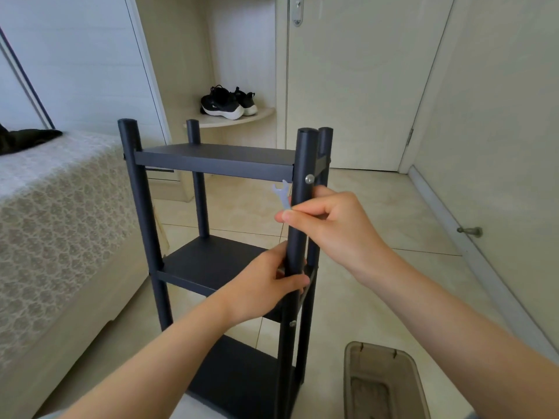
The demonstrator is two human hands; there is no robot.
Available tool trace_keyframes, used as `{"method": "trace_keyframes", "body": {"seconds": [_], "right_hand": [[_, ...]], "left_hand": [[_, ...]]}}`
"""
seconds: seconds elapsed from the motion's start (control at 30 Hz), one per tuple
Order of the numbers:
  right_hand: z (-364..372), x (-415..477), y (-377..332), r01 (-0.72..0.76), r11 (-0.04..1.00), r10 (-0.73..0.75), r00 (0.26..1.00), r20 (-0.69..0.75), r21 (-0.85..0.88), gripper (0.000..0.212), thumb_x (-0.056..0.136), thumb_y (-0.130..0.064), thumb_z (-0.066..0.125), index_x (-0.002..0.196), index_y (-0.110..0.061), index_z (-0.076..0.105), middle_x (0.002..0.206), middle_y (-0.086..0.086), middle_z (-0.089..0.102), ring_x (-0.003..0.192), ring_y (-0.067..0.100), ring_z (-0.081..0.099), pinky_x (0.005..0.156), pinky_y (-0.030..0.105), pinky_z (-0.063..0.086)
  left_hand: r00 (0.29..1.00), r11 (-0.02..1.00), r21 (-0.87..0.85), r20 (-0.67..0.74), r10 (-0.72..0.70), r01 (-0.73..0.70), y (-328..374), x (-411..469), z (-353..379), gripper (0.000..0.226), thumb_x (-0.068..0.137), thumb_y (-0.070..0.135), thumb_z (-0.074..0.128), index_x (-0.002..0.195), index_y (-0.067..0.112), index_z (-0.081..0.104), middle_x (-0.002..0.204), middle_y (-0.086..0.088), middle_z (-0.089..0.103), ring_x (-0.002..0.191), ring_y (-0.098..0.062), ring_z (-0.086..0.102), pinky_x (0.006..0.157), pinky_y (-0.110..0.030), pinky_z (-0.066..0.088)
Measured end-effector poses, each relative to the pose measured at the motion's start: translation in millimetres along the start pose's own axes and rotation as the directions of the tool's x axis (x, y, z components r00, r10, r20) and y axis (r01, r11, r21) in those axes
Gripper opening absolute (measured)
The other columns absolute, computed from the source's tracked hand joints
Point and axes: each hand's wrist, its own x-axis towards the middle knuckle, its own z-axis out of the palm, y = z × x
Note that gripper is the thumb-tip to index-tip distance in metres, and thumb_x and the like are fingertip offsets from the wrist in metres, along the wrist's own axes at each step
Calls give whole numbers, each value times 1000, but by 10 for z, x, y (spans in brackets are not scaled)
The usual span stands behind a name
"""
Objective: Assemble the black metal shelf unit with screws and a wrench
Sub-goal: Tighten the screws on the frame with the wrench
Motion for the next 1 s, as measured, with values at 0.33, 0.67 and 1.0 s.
{"method": "trace_keyframes", "body": {"seconds": [0.33,0.67,1.0], "right_hand": [[-100,-64,-207,147,989,-146,989,-27,34,18,88,-25,69,100,-17,79,102,-5,65,100,4,62,83,13,49],[-177,-45,-243,217,973,-214,976,-41,75,15,92,-17,65,101,-15,78,96,-6,72,93,0,64,76,9,48],[-374,119,-85,21,765,-79,995,61,644,17,87,-13,62,84,-11,78,91,9,73,96,29,70,83,34,55]], "left_hand": [[993,984,-174,110,46,-26,244,-114,-123,32,95,16,66,123,18,52,103,-12,71,97,-24,74,88,-41,60],[992,968,-222,-79,101,-116,357,-180,-11,41,96,17,66,126,34,43,85,-10,71,76,-31,74,76,-40,63],[987,978,-162,-113,114,-131,359,-216,-33,39,95,21,65,124,35,44,81,6,70,71,-24,73,69,-24,58]]}}
